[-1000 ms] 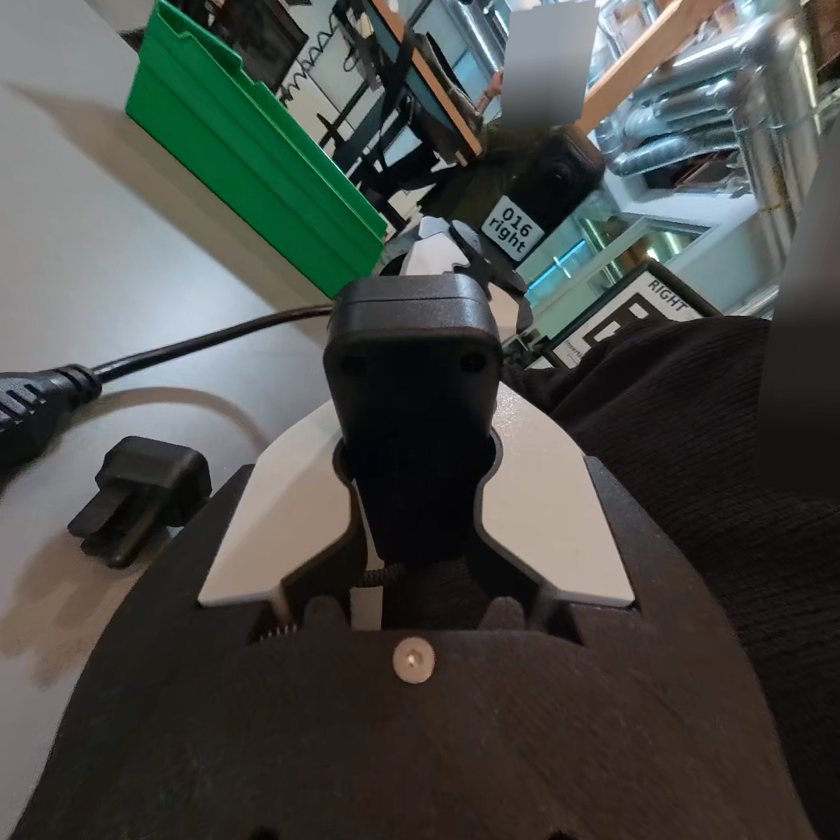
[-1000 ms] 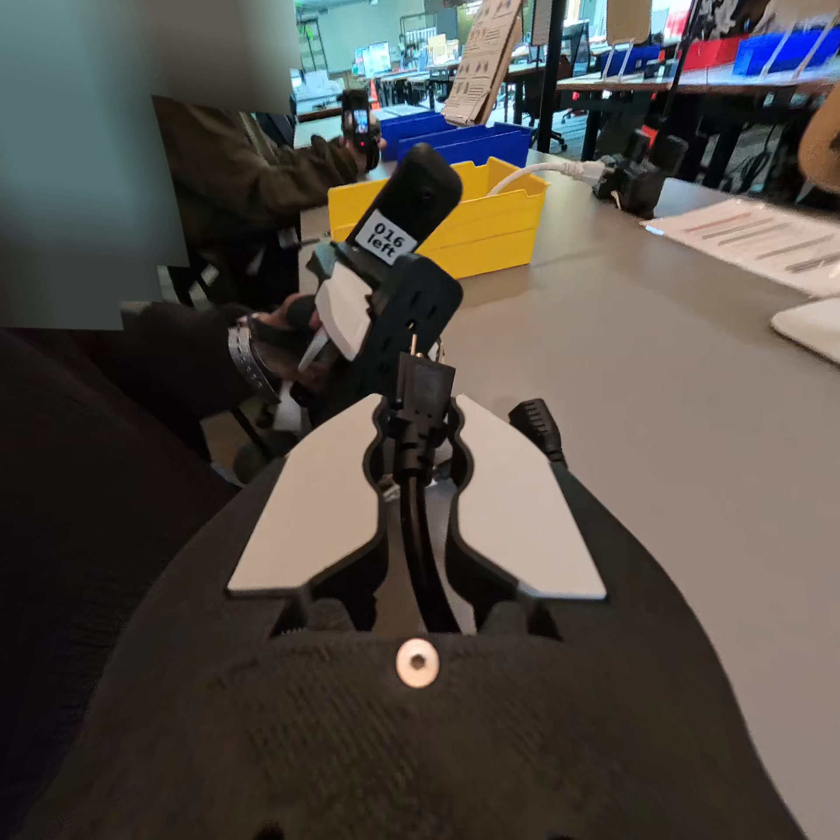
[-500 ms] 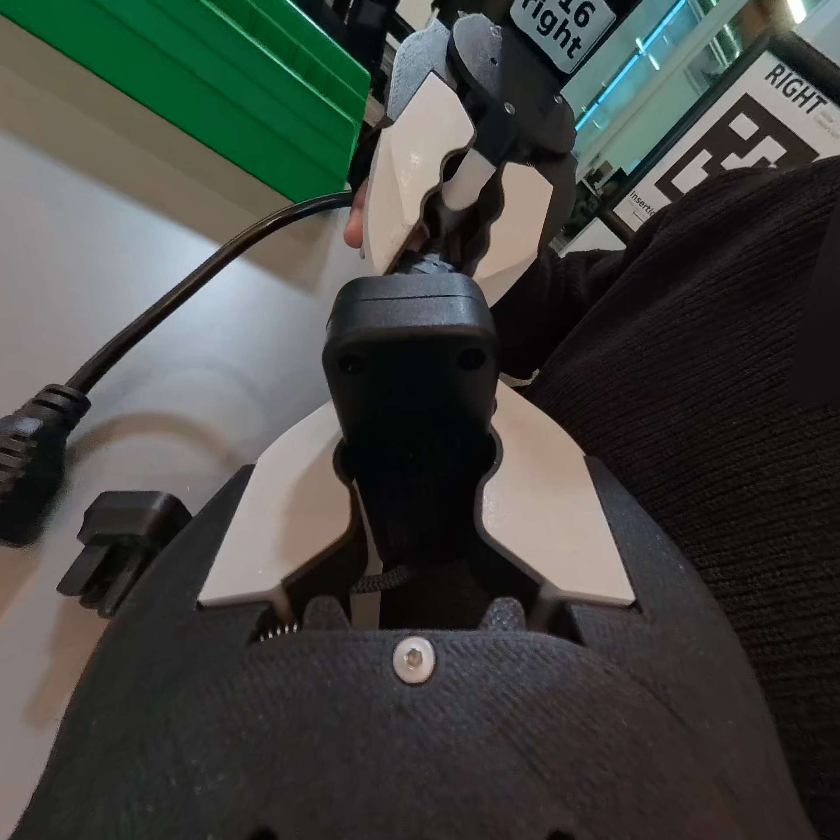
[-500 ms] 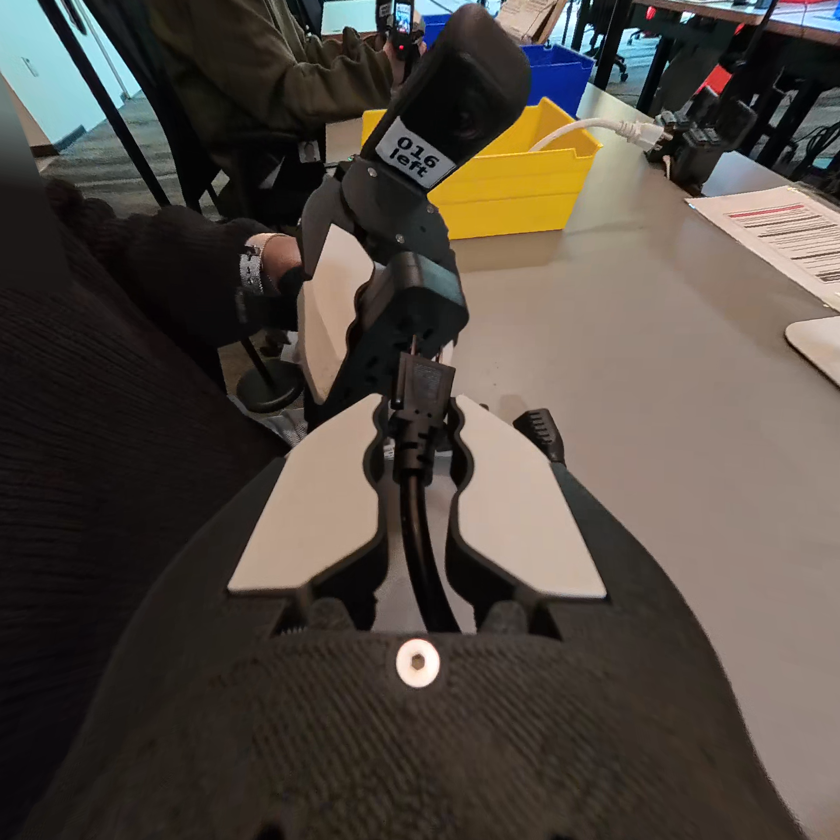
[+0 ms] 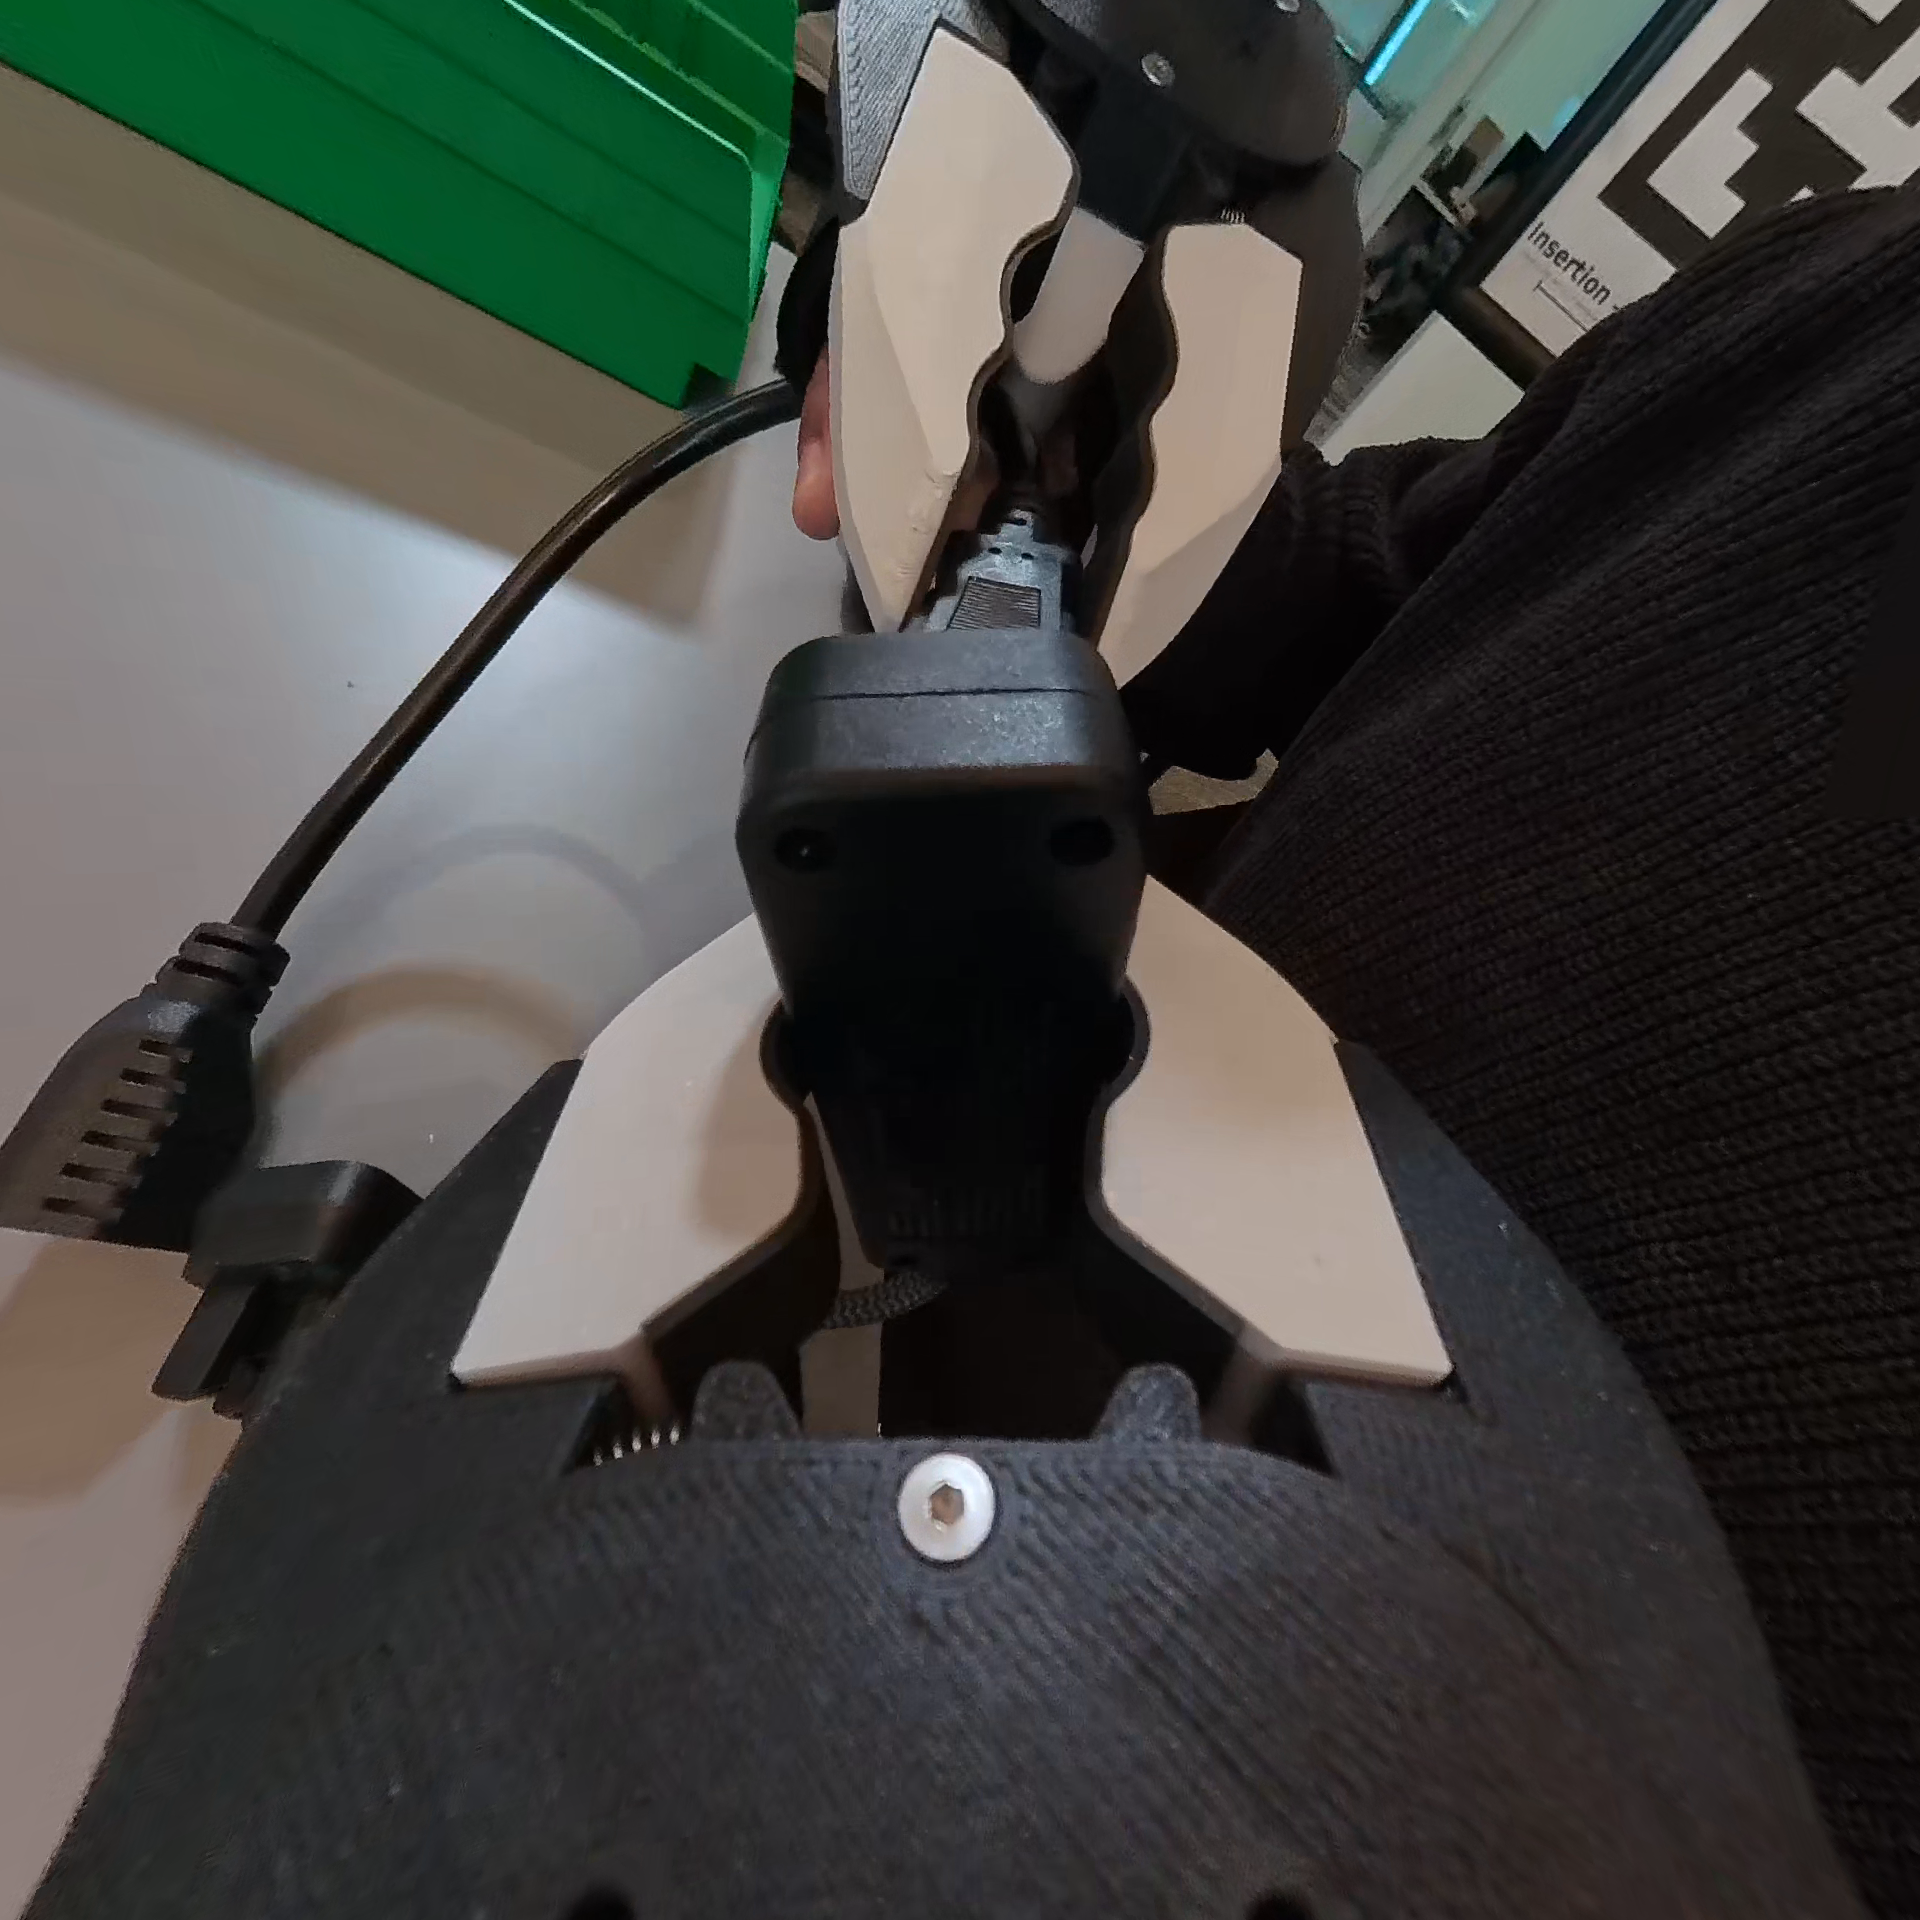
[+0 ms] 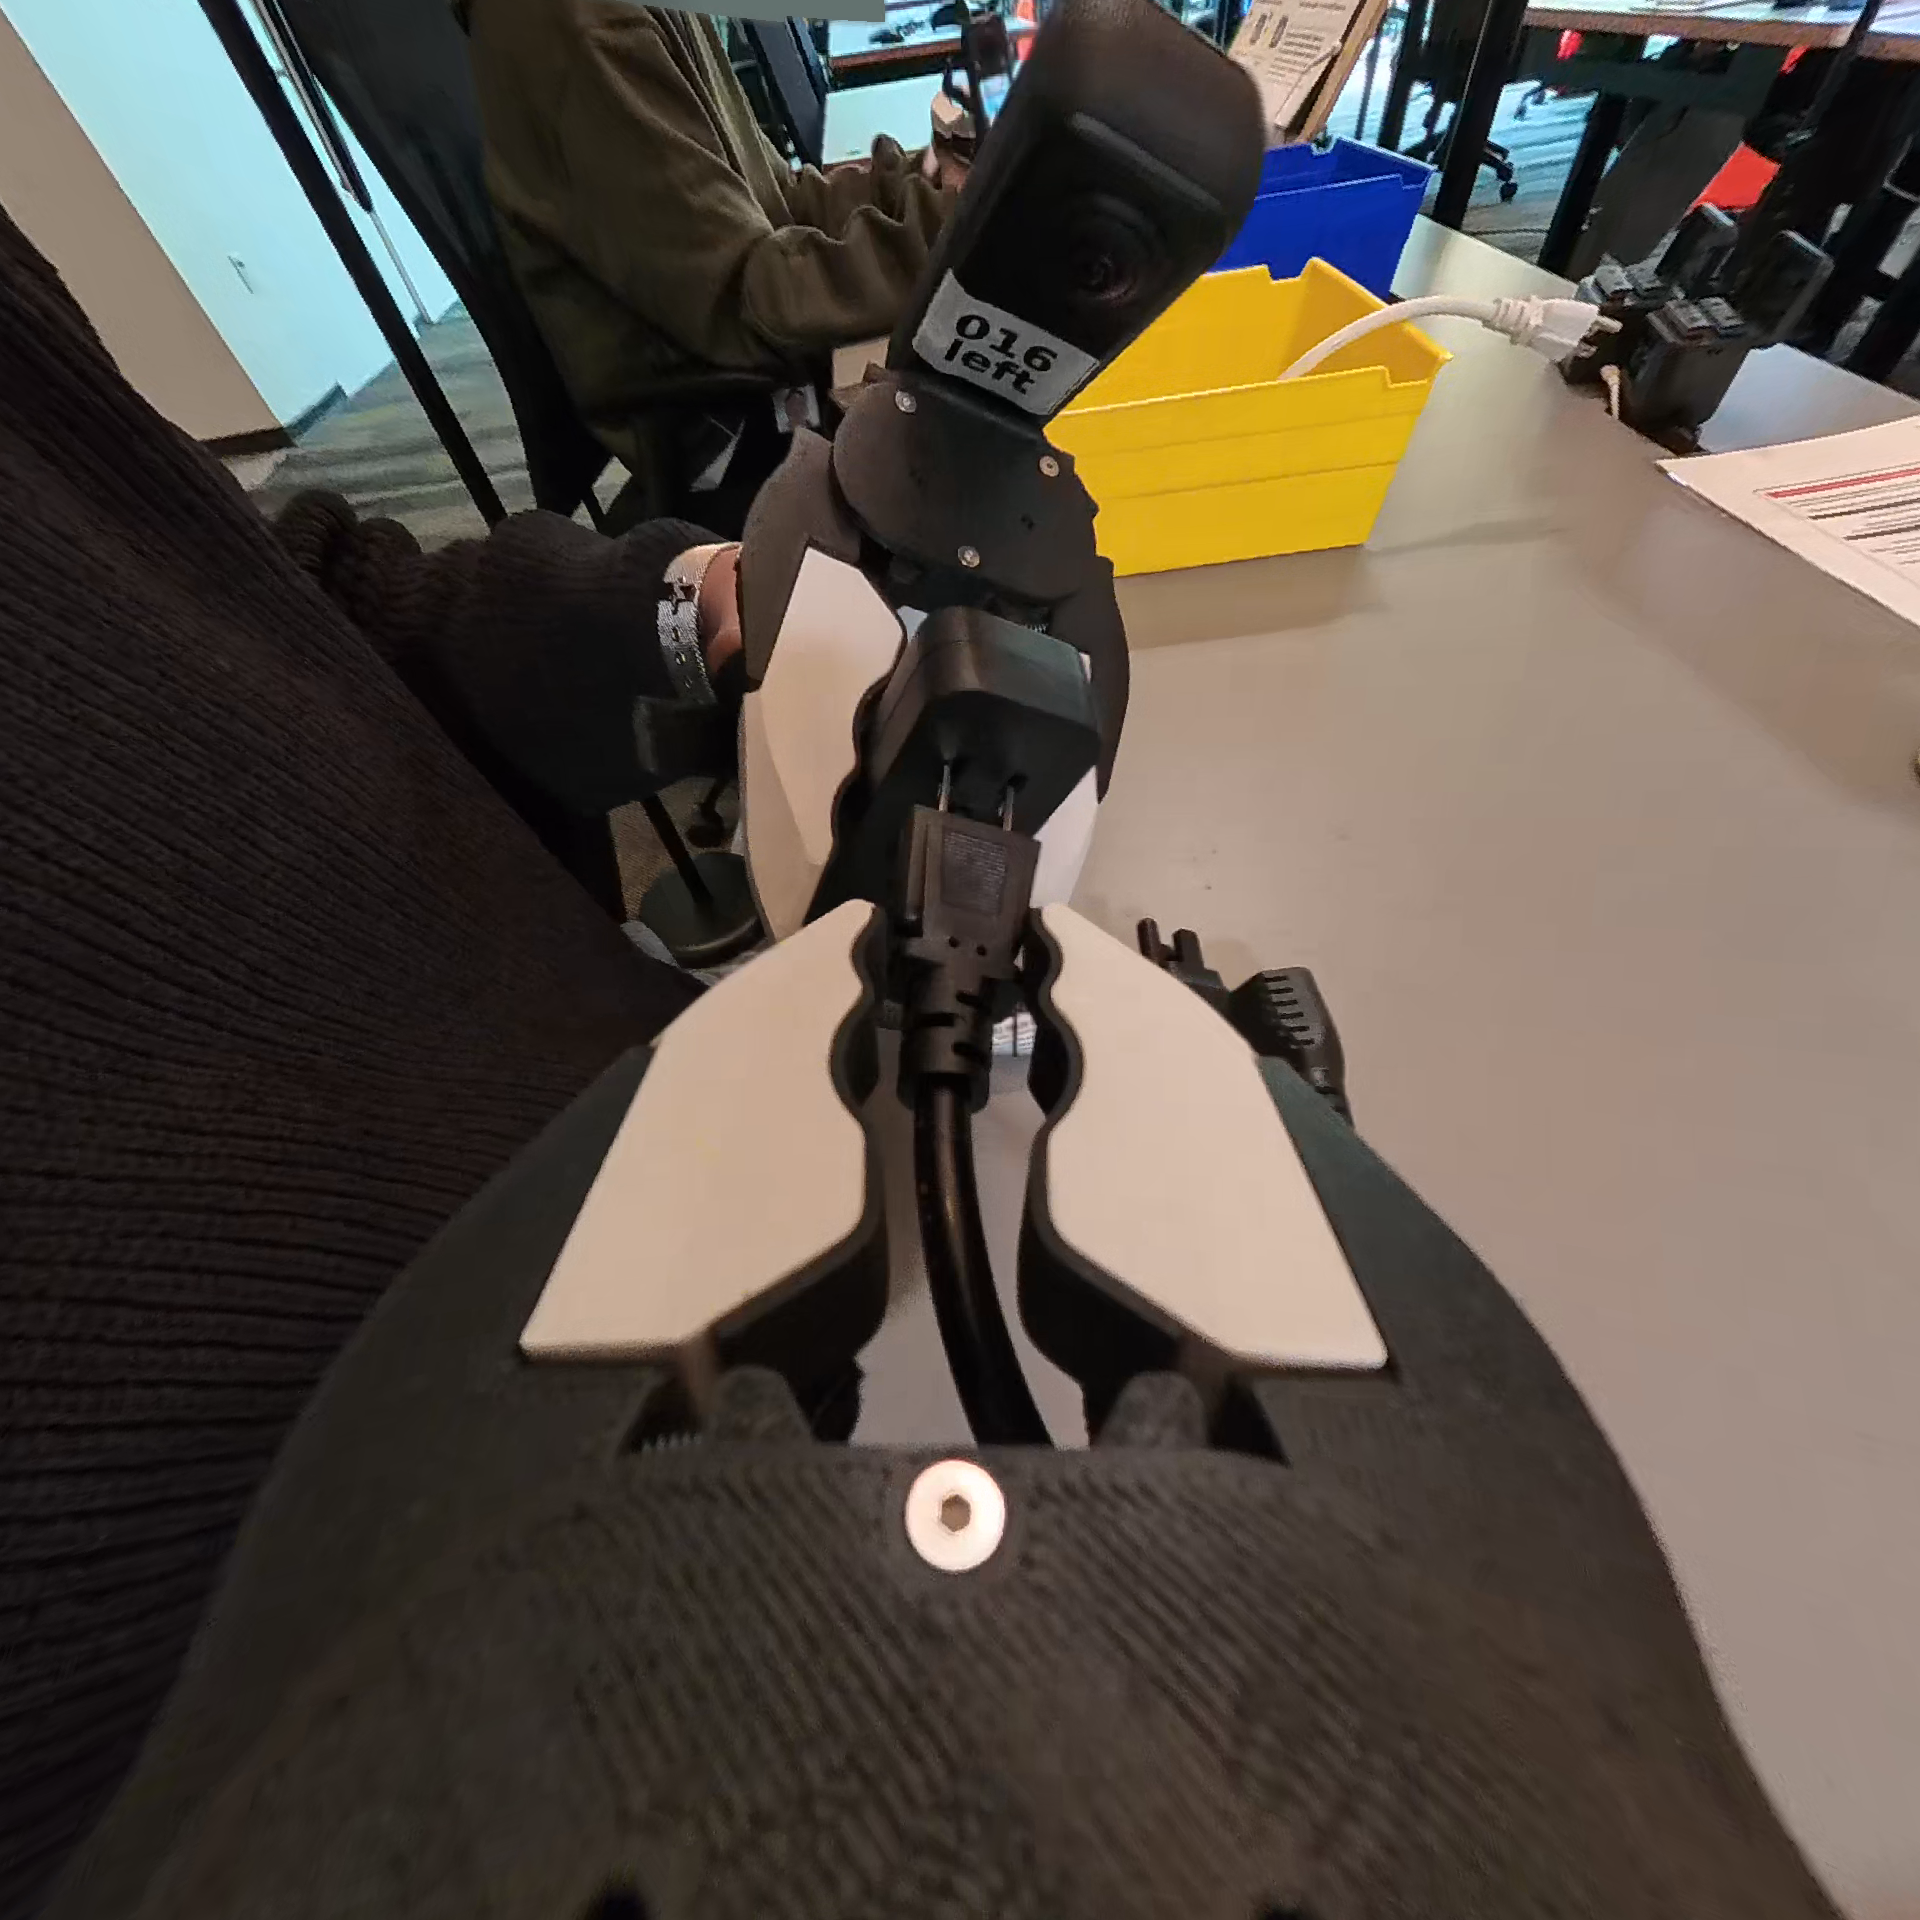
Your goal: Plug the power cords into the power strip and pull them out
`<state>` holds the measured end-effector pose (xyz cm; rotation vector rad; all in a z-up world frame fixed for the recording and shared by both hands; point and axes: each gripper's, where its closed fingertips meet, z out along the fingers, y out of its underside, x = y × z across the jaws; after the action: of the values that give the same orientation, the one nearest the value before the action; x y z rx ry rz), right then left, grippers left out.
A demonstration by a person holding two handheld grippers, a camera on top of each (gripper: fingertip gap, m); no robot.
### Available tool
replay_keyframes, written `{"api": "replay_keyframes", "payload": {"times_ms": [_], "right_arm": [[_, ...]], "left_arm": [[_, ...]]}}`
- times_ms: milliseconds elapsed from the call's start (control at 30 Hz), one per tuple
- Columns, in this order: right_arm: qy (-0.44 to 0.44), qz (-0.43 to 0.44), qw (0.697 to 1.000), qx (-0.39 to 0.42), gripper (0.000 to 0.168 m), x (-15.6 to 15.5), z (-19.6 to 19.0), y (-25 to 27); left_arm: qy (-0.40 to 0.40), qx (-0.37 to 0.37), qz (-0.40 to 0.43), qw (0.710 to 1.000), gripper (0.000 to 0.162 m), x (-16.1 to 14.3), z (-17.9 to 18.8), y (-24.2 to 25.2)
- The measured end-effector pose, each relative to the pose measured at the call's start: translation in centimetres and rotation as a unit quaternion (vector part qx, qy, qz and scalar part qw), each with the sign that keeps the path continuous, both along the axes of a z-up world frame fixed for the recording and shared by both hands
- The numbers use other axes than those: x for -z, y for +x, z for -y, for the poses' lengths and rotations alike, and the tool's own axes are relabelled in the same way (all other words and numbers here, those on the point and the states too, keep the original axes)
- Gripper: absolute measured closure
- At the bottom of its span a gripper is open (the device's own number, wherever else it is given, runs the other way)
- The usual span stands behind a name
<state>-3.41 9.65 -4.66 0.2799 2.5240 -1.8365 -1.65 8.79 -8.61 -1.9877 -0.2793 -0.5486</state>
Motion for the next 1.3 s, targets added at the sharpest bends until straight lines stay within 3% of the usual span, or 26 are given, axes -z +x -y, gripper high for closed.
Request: {"api": "replay_keyframes", "payload": {"times_ms": [667, 1067, 1300], "right_arm": [[-0.012, 0.035, 0.999, -0.023, 0.143, 0.8, 0.0, 0.3], [-0.042, 0.028, 0.999, 0.01, 0.143, 0.7, -0.2, -1.0], [-0.055, 0.043, 0.997, 0.02, 0.143, 1.2, -0.4, -1.6]], "left_arm": [[-0.057, 0.053, -0.011, 0.997, 0.108, 1.4, -0.4, 1.0], [0.144, -0.036, 0.054, 0.988, 0.106, -2.5, -0.6, -2.1], [0.181, -0.058, 0.073, 0.979, 0.112, -2.4, 0.9, -3.2]]}}
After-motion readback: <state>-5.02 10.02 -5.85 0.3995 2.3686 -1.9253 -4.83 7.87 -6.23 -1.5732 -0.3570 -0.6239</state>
